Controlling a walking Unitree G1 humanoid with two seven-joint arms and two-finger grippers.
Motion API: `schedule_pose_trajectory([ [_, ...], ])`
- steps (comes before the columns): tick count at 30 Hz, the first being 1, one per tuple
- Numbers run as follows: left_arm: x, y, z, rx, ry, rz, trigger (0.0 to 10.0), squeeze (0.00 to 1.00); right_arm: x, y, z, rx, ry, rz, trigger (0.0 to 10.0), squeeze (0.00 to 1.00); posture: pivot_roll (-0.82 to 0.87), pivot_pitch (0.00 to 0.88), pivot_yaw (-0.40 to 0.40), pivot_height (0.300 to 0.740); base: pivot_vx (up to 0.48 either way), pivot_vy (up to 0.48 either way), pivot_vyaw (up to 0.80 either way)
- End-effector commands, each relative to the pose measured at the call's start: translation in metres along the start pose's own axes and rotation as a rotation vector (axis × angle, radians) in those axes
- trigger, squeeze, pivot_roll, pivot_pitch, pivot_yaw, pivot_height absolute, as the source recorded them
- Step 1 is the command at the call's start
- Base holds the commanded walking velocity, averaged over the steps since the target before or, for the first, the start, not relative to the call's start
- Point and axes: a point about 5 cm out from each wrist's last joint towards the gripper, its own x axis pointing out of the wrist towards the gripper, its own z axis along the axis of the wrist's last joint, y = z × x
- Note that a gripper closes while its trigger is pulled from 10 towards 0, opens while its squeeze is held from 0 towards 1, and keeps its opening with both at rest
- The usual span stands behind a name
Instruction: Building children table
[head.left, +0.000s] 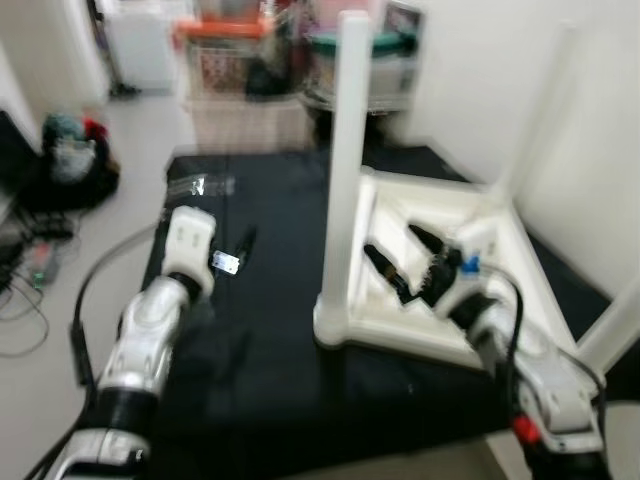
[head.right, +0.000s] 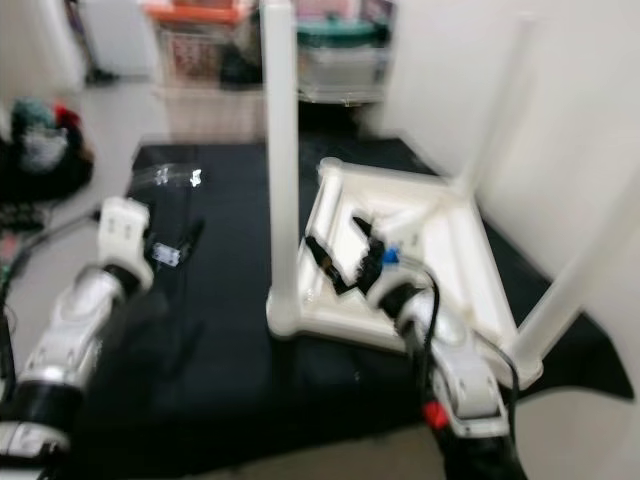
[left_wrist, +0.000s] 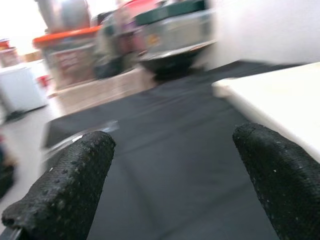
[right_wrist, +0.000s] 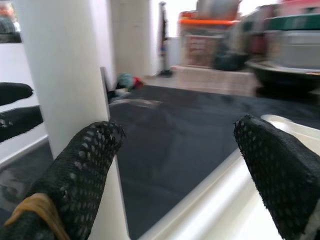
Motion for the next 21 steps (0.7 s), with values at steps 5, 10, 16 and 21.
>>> schedule_pose_trajectory([
  [5, 0.0, -0.004, -0.004, -0.01, 0.013, -0.005, 10.0, 0.0, -0.006, 0.005, -0.007, 0.019, 0.053, 0.079, 10.0, 0.0, 0.05, 0.0, -0.057, 0.74, 0.0, 0.0, 0.0],
  [10, 0.0, -0.004, -0.005, -0.008, 0.019, -0.006, 10.0, 0.0, -0.014, 0.006, -0.011, 0.01, 0.115, 0.177, 10.0, 0.0, 0.05, 0.0, -0.059, 0.74, 0.0, 0.0, 0.0],
  [16, -0.001, -0.005, -0.006, -0.004, 0.027, -0.01, 10.0, 0.0, -0.018, -0.007, -0.01, -0.011, 0.137, 0.171, 10.0, 0.0, 0.05, 0.0, -0.058, 0.74, 0.0, 0.0, 0.0],
  [21, -0.001, -0.004, -0.007, -0.004, 0.031, -0.009, 10.0, 0.0, -0.019, -0.009, -0.008, 0.012, 0.146, 0.22, 10.0, 0.0, 0.05, 0.0, -0.058, 0.74, 0.0, 0.0, 0.76],
])
